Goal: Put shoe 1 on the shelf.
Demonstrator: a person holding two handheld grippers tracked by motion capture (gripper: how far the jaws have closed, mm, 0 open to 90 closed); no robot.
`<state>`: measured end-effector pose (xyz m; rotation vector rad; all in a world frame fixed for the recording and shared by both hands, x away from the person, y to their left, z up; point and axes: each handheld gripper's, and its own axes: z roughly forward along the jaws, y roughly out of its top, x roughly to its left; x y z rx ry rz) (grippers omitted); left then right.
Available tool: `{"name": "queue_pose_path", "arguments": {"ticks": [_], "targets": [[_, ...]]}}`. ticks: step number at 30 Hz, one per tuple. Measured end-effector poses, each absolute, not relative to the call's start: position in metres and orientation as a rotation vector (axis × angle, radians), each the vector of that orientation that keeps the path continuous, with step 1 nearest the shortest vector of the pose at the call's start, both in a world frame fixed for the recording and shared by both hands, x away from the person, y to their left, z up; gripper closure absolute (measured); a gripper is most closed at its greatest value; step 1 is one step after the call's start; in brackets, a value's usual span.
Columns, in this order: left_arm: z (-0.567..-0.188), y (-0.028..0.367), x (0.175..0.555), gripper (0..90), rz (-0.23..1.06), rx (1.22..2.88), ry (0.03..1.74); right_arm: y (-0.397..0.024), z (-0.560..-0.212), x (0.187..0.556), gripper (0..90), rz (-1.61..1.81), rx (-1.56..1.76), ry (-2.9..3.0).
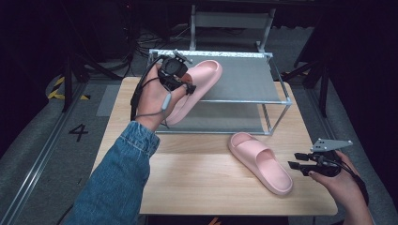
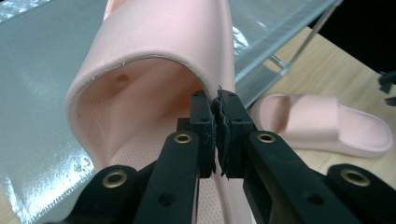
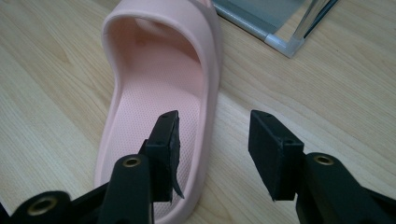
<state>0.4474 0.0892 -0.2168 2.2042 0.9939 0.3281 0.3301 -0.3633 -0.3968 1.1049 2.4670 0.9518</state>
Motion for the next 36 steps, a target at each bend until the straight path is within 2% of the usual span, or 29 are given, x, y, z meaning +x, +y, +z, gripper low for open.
{"name": "queue_pose_path", "arguments": {"ticks": [10,21,23,28,36], "targets": [[-0.227,0.075,0.469,85.8,0.295,2.236,1.034,-0.364,-0.397,0.33,54.0,0.959,1.106,2.468],[-0.236,0.071,0.468,84.7,0.257,2.246,1.033,-0.365,-0.397,0.329,53.7,0.972,1.108,2.461],[-0.238,0.071,0.467,82.1,0.257,2.239,1.042,-0.364,-0.397,0.33,53.6,0.972,1.108,2.462],[-0.235,0.083,0.46,66.5,0.271,2.187,1.029,-0.364,-0.399,0.33,53.4,0.969,1.106,2.469],[-0.232,0.11,0.442,54.9,0.297,2.147,1.015,-0.363,-0.401,0.331,53.1,0.961,1.117,2.476]]}}
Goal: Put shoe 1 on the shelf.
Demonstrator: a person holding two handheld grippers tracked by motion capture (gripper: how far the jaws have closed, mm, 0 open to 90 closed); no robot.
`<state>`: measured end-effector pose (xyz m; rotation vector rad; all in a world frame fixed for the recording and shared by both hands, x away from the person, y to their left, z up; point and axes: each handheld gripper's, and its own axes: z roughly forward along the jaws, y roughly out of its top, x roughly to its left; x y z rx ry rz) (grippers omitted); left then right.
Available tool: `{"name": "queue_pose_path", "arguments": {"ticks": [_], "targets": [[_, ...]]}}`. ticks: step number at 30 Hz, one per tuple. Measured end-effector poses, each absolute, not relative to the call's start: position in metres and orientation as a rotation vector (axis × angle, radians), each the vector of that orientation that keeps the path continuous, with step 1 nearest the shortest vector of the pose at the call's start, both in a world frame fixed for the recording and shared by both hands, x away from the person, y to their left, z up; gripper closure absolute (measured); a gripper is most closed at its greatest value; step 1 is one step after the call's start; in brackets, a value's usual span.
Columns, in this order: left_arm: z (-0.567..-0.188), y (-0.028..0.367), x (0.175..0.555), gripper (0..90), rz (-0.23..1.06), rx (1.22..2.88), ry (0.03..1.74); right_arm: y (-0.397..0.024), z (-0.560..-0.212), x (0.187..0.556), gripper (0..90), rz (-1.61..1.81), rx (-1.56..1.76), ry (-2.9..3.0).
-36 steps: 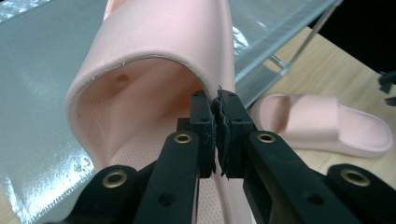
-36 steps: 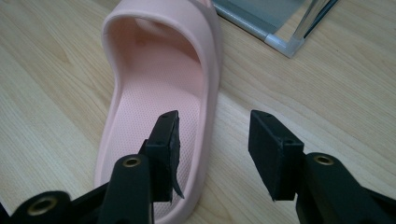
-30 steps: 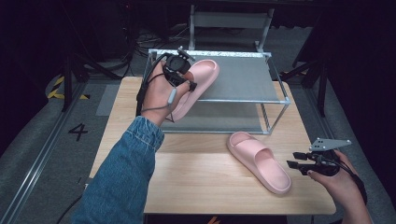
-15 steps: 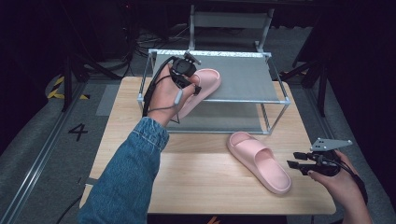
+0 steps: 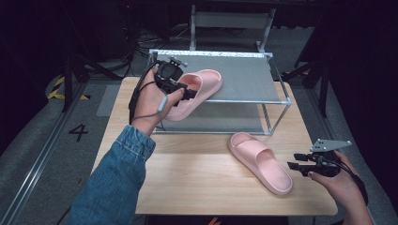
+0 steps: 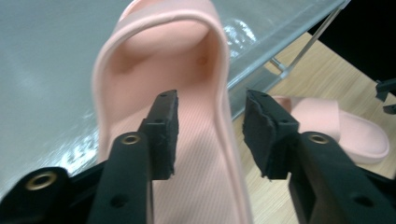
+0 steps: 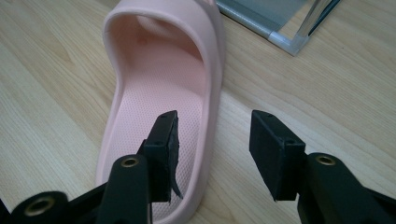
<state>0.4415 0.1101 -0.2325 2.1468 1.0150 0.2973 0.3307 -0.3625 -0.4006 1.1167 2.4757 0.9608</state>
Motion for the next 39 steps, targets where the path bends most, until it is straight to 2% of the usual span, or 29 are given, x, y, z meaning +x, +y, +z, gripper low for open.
{"name": "queue_pose_path", "arguments": {"ticks": [7,11,12,14,21,28,35,39], "targets": [[-0.229,0.141,0.425,57.7,0.349,2.119,1.045,-0.359,-0.401,0.331,52.9,0.95,1.111,2.484],[-0.232,0.155,0.419,67.0,0.359,2.133,1.067,-0.36,-0.402,0.331,52.9,0.952,1.118,2.482],[-0.233,0.16,0.417,67.0,0.362,2.139,1.08,-0.36,-0.402,0.331,52.9,0.948,1.118,2.483],[-0.235,0.167,0.415,73.8,0.369,2.146,1.091,-0.359,-0.402,0.331,52.9,0.948,1.118,2.487],[-0.241,0.184,0.414,89.0,0.379,2.161,1.142,-0.357,-0.402,0.331,52.9,0.949,1.114,2.489],[-0.255,0.191,0.413,90.0,0.356,2.202,1.179,-0.357,-0.403,0.331,52.9,0.949,1.113,2.492],[-0.262,0.188,0.407,90.0,0.305,2.199,1.141,-0.354,-0.403,0.331,52.9,0.943,1.104,2.497],[-0.261,0.182,0.402,90.0,0.321,2.216,1.122,-0.354,-0.403,0.331,52.9,0.944,1.103,2.498]]}}
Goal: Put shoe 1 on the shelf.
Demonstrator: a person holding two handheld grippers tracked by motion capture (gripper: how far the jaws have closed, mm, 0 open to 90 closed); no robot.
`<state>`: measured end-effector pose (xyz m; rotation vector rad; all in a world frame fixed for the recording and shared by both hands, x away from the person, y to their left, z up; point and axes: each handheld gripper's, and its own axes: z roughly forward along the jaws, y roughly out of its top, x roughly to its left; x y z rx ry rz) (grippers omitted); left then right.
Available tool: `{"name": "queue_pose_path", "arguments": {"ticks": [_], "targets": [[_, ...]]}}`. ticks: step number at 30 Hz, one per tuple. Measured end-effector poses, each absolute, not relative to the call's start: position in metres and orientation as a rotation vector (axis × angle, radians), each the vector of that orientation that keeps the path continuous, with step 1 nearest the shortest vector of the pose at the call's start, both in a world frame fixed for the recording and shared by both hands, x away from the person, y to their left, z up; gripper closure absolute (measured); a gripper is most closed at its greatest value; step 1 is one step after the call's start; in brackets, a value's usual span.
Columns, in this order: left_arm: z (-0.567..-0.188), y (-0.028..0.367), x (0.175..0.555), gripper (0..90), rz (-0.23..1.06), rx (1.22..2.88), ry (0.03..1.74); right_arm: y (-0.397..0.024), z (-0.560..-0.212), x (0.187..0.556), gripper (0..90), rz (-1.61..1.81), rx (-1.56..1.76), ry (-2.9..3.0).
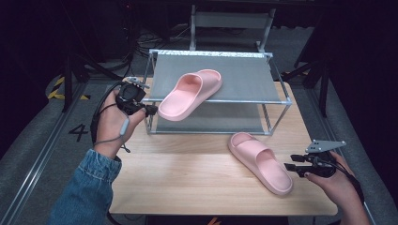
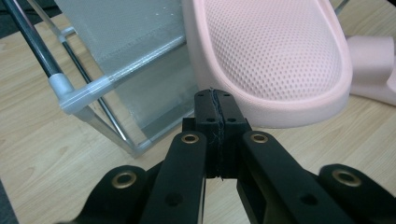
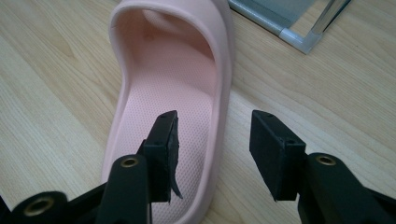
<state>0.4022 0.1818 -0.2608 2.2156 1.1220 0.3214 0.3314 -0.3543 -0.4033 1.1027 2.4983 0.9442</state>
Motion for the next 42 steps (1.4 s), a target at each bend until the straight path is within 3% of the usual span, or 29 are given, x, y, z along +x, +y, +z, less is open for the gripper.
{"name": "queue_pose_path", "arguments": {"ticks": [20,32,42], "targets": [[-0.257,0.138,0.386,89.9,0.306,2.265,0.948,-0.354,-0.402,0.33,53.5,0.939,1.092,2.5],[-0.261,0.133,0.358,89.3,0.197,2.337,0.853,-0.352,-0.403,0.33,53.4,0.94,1.093,2.504],[-0.268,0.124,0.37,89.7,0.2,2.279,0.841,-0.352,-0.405,0.331,53.3,0.934,1.097,2.511]]}}
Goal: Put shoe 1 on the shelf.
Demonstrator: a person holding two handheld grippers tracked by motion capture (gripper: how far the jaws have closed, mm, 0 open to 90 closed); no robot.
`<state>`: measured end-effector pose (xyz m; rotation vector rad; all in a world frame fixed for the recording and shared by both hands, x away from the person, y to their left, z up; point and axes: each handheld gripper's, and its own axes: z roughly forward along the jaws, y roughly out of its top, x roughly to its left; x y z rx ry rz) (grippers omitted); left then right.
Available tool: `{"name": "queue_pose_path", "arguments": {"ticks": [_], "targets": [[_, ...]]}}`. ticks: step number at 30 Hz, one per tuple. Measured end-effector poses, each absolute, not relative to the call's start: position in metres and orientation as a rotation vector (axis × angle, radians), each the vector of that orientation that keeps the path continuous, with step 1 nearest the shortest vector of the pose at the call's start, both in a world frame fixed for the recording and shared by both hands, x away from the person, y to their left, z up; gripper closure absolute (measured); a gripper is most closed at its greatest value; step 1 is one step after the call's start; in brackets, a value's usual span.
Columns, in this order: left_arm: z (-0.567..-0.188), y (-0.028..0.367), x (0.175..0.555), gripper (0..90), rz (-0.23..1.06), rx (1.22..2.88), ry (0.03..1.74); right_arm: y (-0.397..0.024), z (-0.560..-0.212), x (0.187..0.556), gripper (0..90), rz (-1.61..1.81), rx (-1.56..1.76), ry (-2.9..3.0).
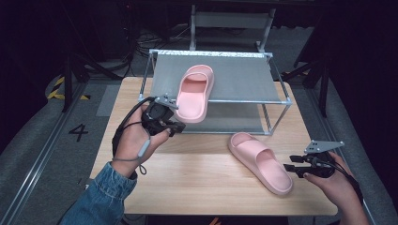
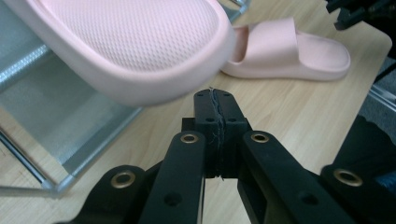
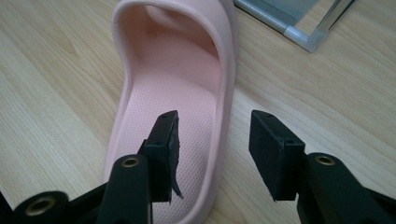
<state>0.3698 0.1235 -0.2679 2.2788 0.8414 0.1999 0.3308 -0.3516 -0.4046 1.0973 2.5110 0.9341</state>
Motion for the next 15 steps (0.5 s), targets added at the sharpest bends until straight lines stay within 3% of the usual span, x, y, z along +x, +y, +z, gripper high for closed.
{"name": "queue_pose_path", "arguments": {"ticks": [15], "targets": [[-0.276,0.107,0.403,89.6,0.174,2.162,0.864,-0.356,-0.405,0.331,53.3,0.939,1.113,2.505]]}}
